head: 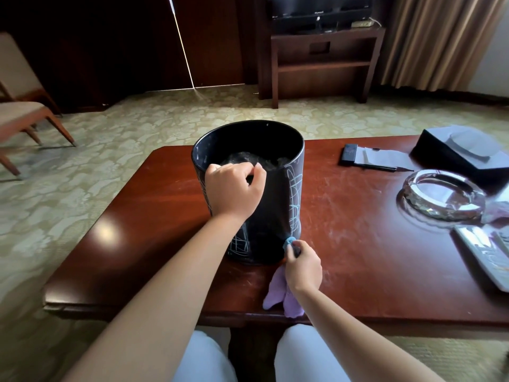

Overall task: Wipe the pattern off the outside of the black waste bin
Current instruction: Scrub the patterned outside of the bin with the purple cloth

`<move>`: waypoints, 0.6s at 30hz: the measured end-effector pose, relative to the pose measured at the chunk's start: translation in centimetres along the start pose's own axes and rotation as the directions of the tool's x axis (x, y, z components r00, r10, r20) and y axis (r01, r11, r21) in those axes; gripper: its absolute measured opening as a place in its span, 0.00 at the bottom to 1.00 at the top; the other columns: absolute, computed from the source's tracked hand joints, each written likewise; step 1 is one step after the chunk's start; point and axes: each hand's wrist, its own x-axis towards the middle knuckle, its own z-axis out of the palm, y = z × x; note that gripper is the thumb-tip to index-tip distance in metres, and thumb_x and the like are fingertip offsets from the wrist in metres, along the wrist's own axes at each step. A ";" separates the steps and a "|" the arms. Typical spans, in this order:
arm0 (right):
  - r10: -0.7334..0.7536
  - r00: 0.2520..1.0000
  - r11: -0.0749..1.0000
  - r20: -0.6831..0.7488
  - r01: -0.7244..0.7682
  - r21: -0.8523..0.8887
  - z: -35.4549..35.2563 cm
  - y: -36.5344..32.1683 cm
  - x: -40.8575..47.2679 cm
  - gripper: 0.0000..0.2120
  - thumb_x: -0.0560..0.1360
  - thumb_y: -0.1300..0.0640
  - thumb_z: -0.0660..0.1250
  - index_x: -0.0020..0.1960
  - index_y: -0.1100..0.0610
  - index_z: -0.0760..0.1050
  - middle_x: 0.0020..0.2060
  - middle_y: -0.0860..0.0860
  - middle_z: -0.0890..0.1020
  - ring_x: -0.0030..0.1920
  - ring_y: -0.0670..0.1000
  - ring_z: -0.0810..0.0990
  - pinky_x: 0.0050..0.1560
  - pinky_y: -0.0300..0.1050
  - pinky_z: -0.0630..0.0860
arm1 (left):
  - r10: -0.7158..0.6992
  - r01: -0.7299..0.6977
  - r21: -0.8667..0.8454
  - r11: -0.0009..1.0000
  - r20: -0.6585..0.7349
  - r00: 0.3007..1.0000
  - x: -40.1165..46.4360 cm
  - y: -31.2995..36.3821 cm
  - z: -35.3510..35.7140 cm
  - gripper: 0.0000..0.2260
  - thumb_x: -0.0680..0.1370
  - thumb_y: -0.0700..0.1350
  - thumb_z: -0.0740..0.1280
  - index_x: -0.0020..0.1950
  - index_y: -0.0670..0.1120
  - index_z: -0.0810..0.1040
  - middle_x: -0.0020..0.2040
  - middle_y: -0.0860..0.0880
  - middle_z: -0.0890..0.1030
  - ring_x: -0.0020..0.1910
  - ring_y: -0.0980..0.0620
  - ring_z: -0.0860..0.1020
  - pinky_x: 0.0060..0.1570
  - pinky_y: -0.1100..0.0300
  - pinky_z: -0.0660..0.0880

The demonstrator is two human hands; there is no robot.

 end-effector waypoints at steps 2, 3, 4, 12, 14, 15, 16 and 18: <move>-0.008 0.999 1.000 0.031 0.007 0.009 0.9 0.1 -0.8 0.09 0.77 0.51 0.63 0.52 0.53 0.78 0.50 0.51 0.82 0.50 0.53 0.79 0.45 0.41 0.70 | 0.015 -0.015 0.001 1.000 0.002 1.000 0.0 -0.1 0.0 0.16 0.74 0.49 0.58 0.27 0.52 0.60 0.21 0.56 0.58 0.23 0.53 0.59 0.37 0.56 0.66; -0.021 0.997 1.000 0.071 0.021 0.004 1.3 0.1 -1.5 0.08 0.76 0.51 0.64 0.50 0.53 0.78 0.48 0.51 0.82 0.49 0.53 0.80 0.44 0.41 0.70 | 0.019 -0.019 -0.001 1.000 0.006 1.000 0.0 -0.1 -0.1 0.16 0.75 0.49 0.58 0.27 0.52 0.60 0.21 0.56 0.58 0.23 0.53 0.59 0.36 0.56 0.66; -0.048 0.992 0.999 0.116 0.050 -0.013 1.6 0.1 -2.1 0.08 0.76 0.50 0.65 0.49 0.53 0.78 0.46 0.50 0.82 0.48 0.53 0.80 0.42 0.42 0.71 | 0.020 -0.020 -0.004 1.000 0.010 1.000 0.0 -0.1 -0.1 0.17 0.75 0.49 0.58 0.26 0.52 0.61 0.21 0.56 0.59 0.23 0.54 0.59 0.36 0.56 0.66; -0.524 0.823 0.822 -0.219 0.556 0.126 1.8 -3.8 -3.6 0.09 0.74 0.51 0.65 0.48 0.55 0.79 0.44 0.45 0.81 0.43 0.43 0.78 0.38 0.35 0.70 | 0.015 -0.013 -0.052 0.999 0.043 0.999 0.0 -0.1 -0.8 0.18 0.76 0.48 0.57 0.26 0.49 0.60 0.21 0.57 0.55 0.22 0.51 0.58 0.36 0.55 0.66; -0.563 0.774 0.785 -0.290 0.611 0.104 1.5 -5.4 -3.4 0.11 0.74 0.50 0.62 0.49 0.54 0.79 0.45 0.44 0.81 0.43 0.43 0.77 0.36 0.35 0.70 | 0.002 0.002 -0.079 0.997 0.059 0.998 0.1 0.0 -1.0 0.19 0.77 0.48 0.56 0.26 0.49 0.59 0.21 0.57 0.54 0.22 0.50 0.58 0.37 0.54 0.67; -0.576 0.759 0.781 -0.303 0.620 0.070 1.6 -5.7 -3.2 0.11 0.74 0.50 0.61 0.48 0.53 0.79 0.44 0.44 0.81 0.42 0.44 0.77 0.34 0.35 0.70 | -0.003 0.009 -0.097 0.995 0.067 0.998 0.1 0.0 -1.0 0.19 0.77 0.48 0.55 0.26 0.49 0.59 0.20 0.57 0.54 0.22 0.50 0.58 0.37 0.54 0.67; -0.592 0.748 0.779 -0.300 0.626 0.023 1.7 -5.6 -3.1 0.10 0.74 0.49 0.61 0.47 0.53 0.79 0.43 0.44 0.81 0.40 0.45 0.77 0.31 0.36 0.69 | -0.010 0.019 -0.115 0.993 0.077 0.997 0.2 0.0 -1.2 0.19 0.77 0.48 0.54 0.25 0.48 0.60 0.20 0.57 0.54 0.21 0.49 0.59 0.37 0.54 0.68; -0.605 0.767 0.794 -0.212 0.602 -0.090 2.2 -4.3 -3.2 0.08 0.73 0.50 0.63 0.44 0.52 0.78 0.41 0.44 0.80 0.34 0.46 0.78 0.28 0.39 0.69 | -0.046 0.061 -0.135 0.989 0.112 0.993 0.4 0.0 -1.5 0.21 0.76 0.49 0.54 0.24 0.44 0.66 0.19 0.55 0.57 0.21 0.46 0.63 0.37 0.55 0.67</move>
